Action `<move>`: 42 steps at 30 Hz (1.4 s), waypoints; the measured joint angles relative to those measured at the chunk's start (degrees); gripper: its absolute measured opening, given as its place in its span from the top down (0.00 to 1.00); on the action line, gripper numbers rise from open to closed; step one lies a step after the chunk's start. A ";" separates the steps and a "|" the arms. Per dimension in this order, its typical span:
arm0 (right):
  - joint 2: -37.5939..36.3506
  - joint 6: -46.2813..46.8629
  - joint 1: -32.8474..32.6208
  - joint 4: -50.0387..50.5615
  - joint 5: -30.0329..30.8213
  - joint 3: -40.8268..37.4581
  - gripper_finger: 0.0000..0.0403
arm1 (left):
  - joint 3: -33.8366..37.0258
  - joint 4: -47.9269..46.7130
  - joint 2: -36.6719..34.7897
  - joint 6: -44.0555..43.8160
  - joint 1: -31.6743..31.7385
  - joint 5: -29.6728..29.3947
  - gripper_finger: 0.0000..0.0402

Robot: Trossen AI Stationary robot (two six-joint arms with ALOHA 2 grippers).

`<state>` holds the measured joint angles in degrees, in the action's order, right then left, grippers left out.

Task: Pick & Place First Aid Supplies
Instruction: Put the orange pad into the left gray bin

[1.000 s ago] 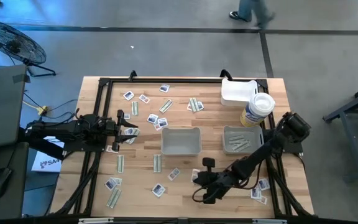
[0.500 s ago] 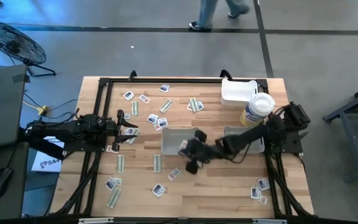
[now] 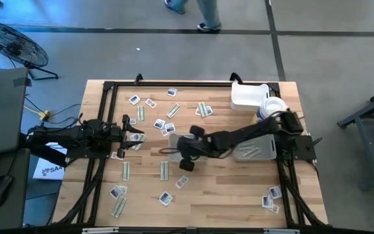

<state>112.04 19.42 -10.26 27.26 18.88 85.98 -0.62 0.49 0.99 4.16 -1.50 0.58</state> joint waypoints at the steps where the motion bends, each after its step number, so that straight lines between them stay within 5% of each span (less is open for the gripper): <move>1: 0.85 0.00 0.57 0.21 -1.29 0.73 1.00 | 0.00 0.02 -0.02 0.02 0.00 0.02 0.54; 13: 4.01 0.01 3.62 5.96 -5.96 1.24 0.97 | 0.00 0.00 -0.02 0.02 0.00 -0.07 0.54; 22: 3.92 0.01 3.47 6.01 -6.64 1.34 0.84 | 0.00 0.00 -0.02 0.00 -0.02 -0.07 0.54; 30: 1.36 -4.02 -2.98 5.36 -2.83 6.78 0.80 | 0.00 0.00 -0.02 0.01 -0.02 -0.07 0.54; 35: 1.48 -10.71 -10.31 -4.35 -1.77 5.34 0.79 | 0.00 0.01 -0.01 0.00 -0.02 -0.04 0.54; 42: 6.51 -7.48 -14.45 -18.20 -4.26 -2.51 0.79 | 0.00 0.01 -0.02 0.00 -0.01 -0.03 0.54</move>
<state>118.55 11.94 -24.71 9.06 14.62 83.48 -0.62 0.50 0.97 4.16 -1.50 0.55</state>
